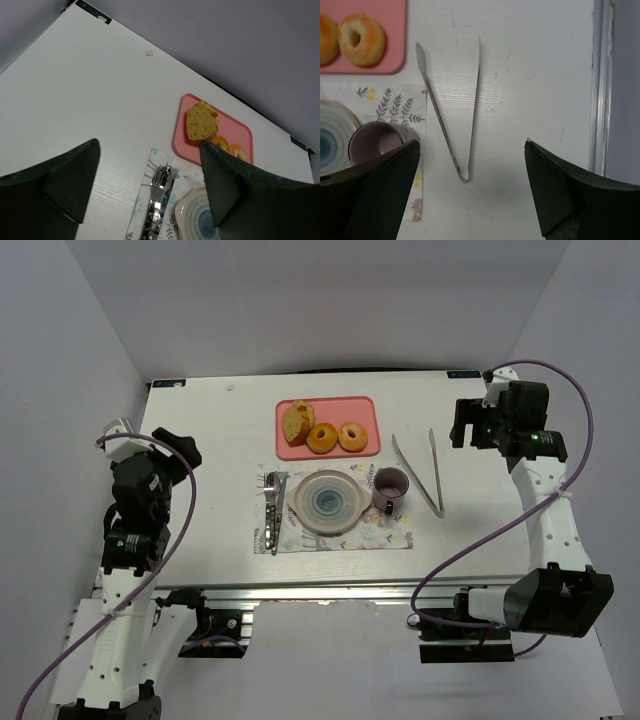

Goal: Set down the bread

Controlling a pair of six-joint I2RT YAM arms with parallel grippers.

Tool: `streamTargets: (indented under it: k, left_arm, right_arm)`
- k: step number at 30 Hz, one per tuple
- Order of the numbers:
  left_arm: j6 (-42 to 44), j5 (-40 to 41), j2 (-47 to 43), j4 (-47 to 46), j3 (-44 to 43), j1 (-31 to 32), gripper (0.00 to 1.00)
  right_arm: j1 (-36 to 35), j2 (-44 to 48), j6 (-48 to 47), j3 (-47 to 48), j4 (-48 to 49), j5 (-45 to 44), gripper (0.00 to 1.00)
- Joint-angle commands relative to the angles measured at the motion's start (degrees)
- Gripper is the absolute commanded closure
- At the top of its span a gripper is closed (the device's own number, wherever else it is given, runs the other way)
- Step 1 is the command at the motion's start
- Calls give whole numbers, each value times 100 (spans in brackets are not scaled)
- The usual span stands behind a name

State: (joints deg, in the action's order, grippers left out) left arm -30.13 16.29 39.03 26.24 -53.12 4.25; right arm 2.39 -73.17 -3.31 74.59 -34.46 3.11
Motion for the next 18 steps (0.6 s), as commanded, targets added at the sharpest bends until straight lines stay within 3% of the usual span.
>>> streamTargets:
  k: [1, 2, 3, 5, 6, 9, 10, 11, 12, 13, 14, 15, 17, 18]
  left_arm:
    - [-186, -284, -70, -110, 39, 6, 14]
    - [-212, -363, -71, -197, 48, -3, 22]
    - [-265, -442, -53, -242, 74, -3, 48]
    - [-344, -601, -35, -277, 83, -3, 90]
    - [-423, -645, 8, -277, 83, 5, 100]
    - [-589, -987, 9, -391, 144, 6, 100]
    - [-643, -1049, 9, -418, 205, 6, 99]
    - [-695, -1180, -9, -453, 232, 6, 87]
    - [-800, -1216, -18, -453, 276, -3, 67]
    - [-854, -1242, -61, -470, 346, 5, 30]
    - [-924, -1269, -88, -462, 390, -3, 16]
    - [-951, -1269, -114, -462, 417, 5, 4]
    - [-995, -1295, -228, -462, 530, 6, 2]
    - [-1004, -1330, -255, -444, 566, -3, 2]
  right_arm:
    - [7, 320, -1156, 127, -70, 1144, 10]
    - [-19, 381, -1476, -4, -113, 1417, 11]
    - [-37, 513, -1749, -84, -149, 1846, 10]
    - [-63, 663, -2389, -295, -210, 2183, 11]
    - [-81, 768, -2480, -452, -228, 2385, 11]
    - [-81, 734, -2578, -542, -500, 2841, 11]
    - [-81, 647, -2639, -481, -675, 2992, 19]
    - [-72, 524, -2640, -402, -981, 3089, 35]
    - [-81, 244, -2439, -227, -1027, 2829, 65]
    - [-81, 67, -2220, -112, -1054, 2557, 100]
    - [-46, -265, -2087, -7, -1289, 2197, 100]
    - [-11, -355, -2112, 55, -1352, 2046, 89]
    - [7, -418, -2252, -49, -1397, 1790, 51]
    - [15, -479, -2340, -110, -1441, 1624, 26]
